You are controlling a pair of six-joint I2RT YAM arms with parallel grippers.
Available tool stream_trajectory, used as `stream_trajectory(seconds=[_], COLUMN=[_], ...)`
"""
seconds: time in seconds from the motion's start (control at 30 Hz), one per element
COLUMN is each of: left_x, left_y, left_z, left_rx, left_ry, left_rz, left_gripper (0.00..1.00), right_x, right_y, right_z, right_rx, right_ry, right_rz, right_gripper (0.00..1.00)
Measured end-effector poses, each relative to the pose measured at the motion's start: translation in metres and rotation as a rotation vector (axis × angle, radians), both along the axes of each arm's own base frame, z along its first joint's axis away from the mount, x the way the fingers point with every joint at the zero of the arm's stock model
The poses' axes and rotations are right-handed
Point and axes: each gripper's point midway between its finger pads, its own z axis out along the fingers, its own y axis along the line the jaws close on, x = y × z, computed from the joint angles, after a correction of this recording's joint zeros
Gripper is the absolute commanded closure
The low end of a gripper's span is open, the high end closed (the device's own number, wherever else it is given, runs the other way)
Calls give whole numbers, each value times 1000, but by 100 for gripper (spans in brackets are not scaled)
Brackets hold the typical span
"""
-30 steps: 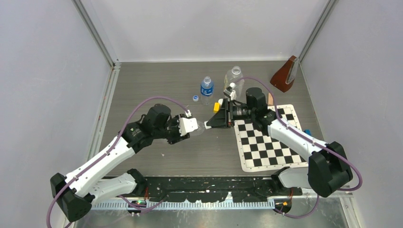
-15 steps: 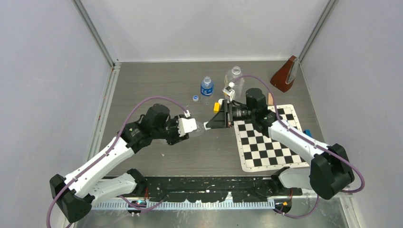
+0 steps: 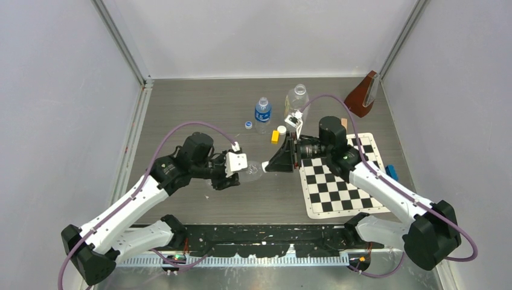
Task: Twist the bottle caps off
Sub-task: Unscrew the bottle cap from the plastic bottle.
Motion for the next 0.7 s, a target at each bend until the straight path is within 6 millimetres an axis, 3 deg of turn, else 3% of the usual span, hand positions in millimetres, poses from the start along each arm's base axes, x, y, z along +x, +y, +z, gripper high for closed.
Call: stream_trajectory(seconds=[0.13, 0.33, 0.47, 0.7], left_x=[-9, -24, -27, -30], left_y=[1, -3, -5, -5], left_z=[-4, -5, -6, -10], left_rx=[7, -6, -8, 1], left_ry=[41, 101, 122, 149], left_rz=[-24, -84, -102, -113], left_gripper=[100, 100, 100, 100], right_x=[-10, -27, -30, -31], right_y=[0, -3, -6, -8], right_z=[-4, -2, -4, -10], right_rx=[18, 54, 75, 90], right_ry=[-152, -556, -785, -1030], right_rz=[42, 108, 143, 197], right_gripper=[100, 100, 100, 100])
